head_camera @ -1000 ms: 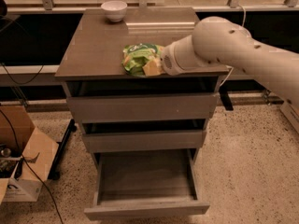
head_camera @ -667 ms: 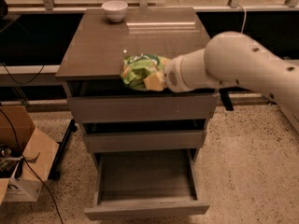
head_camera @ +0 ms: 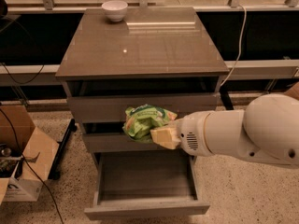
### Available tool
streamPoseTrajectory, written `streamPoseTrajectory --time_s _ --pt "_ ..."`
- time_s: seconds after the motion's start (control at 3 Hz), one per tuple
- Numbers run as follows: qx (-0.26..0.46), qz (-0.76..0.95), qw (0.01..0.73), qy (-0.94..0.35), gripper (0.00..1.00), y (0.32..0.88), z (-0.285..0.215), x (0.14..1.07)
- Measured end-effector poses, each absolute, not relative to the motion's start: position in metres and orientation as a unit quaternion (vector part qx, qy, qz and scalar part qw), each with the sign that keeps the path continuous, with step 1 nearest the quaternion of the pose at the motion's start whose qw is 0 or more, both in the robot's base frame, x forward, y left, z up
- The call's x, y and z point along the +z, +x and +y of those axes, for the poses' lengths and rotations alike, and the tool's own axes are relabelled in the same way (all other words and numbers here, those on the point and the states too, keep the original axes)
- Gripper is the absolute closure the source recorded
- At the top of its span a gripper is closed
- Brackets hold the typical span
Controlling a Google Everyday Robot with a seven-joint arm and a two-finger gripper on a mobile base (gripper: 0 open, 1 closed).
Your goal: Place green rice chip bag into bottom drawer
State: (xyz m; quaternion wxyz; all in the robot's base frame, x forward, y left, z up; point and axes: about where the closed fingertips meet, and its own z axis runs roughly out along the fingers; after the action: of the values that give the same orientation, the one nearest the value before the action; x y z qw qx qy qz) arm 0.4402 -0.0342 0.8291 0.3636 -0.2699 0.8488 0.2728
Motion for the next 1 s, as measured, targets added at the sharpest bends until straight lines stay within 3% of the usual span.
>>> streamPoseTrajectory --time_s 0.67,1.0 --pt "0.261 0.853 0.332 -0.307 1.0 0.47 -0.025 0.801" --pt "0.263 0.87 0.296 -0.295 1.0 0.494 -0.044 0.752"
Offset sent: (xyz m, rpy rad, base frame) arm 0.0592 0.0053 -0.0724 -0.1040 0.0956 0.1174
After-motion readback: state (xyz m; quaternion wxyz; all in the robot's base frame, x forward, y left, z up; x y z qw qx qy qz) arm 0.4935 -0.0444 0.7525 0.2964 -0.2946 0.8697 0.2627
